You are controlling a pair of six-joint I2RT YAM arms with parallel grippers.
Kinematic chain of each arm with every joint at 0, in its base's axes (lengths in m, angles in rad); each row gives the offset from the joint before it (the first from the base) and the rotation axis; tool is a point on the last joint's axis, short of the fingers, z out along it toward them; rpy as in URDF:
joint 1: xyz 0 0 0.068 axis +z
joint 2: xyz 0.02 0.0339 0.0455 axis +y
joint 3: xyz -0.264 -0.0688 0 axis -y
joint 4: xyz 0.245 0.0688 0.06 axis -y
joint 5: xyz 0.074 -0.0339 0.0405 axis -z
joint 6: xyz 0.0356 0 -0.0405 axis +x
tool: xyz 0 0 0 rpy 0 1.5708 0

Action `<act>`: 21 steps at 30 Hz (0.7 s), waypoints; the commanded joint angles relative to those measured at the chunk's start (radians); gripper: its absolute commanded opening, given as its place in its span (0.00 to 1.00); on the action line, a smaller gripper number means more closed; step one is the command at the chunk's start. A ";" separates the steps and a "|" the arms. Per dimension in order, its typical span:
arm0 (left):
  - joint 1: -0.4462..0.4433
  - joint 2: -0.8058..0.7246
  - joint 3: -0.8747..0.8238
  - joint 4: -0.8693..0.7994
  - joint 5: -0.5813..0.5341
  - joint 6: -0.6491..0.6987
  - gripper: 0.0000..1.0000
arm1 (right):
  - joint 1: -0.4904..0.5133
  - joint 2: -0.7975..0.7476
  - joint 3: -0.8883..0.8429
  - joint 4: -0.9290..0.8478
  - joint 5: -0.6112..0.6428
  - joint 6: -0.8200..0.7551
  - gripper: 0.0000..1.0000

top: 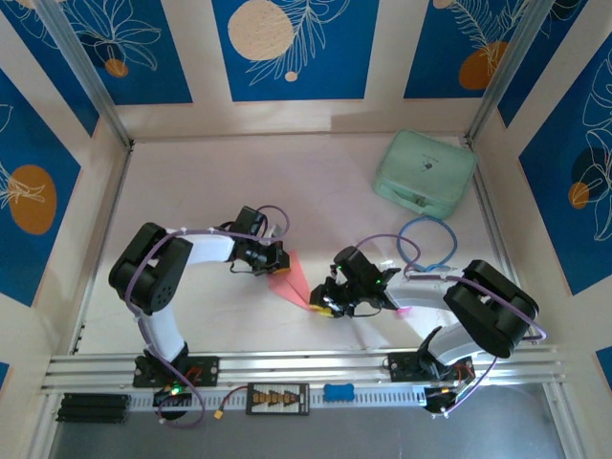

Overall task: Fold a paper plane with a square sheet of paper (pick it up from the middle)
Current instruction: Turn over the paper at the center of the table.

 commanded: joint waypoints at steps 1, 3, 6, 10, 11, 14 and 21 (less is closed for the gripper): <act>0.018 0.033 -0.009 -0.070 -0.061 0.031 0.00 | -0.001 -0.004 0.003 0.014 0.007 0.010 0.32; 0.019 0.033 -0.009 -0.071 -0.060 0.029 0.00 | -0.001 -0.015 -0.007 0.019 0.007 0.006 0.32; 0.019 0.033 -0.010 -0.070 -0.060 0.029 0.00 | -0.004 -0.025 -0.027 0.067 -0.001 0.010 0.32; 0.019 0.035 -0.012 -0.059 -0.055 0.019 0.00 | -0.006 0.010 -0.008 0.122 -0.047 -0.004 0.32; 0.019 0.034 -0.012 -0.057 -0.053 0.018 0.00 | -0.006 0.022 -0.002 0.129 -0.051 -0.004 0.33; 0.021 0.029 -0.012 -0.062 -0.053 0.018 0.00 | -0.007 0.040 -0.003 0.160 -0.046 -0.003 0.33; 0.022 0.015 -0.015 -0.070 -0.058 0.024 0.00 | -0.019 0.060 0.002 0.198 -0.061 -0.019 0.31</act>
